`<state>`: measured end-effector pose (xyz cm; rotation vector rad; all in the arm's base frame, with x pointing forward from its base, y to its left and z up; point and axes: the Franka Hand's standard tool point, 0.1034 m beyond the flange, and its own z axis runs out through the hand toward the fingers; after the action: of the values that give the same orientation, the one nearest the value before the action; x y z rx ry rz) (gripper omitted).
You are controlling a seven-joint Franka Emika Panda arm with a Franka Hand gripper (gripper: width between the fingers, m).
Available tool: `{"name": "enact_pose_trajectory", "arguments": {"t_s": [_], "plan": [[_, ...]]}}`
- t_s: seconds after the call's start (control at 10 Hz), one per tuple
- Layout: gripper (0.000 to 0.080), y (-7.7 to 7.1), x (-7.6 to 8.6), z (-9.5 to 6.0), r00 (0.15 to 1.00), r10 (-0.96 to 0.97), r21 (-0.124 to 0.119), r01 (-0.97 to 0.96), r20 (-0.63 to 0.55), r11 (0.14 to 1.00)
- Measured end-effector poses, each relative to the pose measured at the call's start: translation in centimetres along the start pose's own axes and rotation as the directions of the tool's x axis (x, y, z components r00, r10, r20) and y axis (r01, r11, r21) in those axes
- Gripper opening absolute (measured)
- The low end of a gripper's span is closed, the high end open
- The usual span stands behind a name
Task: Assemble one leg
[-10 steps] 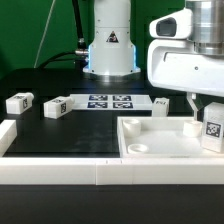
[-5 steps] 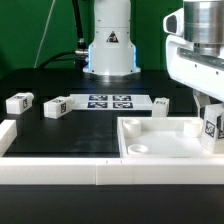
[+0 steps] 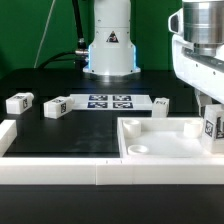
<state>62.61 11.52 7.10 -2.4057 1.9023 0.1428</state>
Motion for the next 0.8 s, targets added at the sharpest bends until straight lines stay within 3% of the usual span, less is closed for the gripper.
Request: {"name": "enact_pose_trajectory", "arguments": {"t_s": [0.1, 0.4, 0.8], "plan": [[0.0610, -0.01, -0.01, -0.01, 0.997, -0.083, 0.000, 0.083, 0.000, 0.997], [0.0647, -0.03, -0.18, 0.00, 0.924, -0.384, 0.000, 0.384, 0.000, 0.924], [0.0649, 0.02, 0.01, 0.11, 0.685, -0.728, -0.002, 0.728, 0.000, 0.685]]}}
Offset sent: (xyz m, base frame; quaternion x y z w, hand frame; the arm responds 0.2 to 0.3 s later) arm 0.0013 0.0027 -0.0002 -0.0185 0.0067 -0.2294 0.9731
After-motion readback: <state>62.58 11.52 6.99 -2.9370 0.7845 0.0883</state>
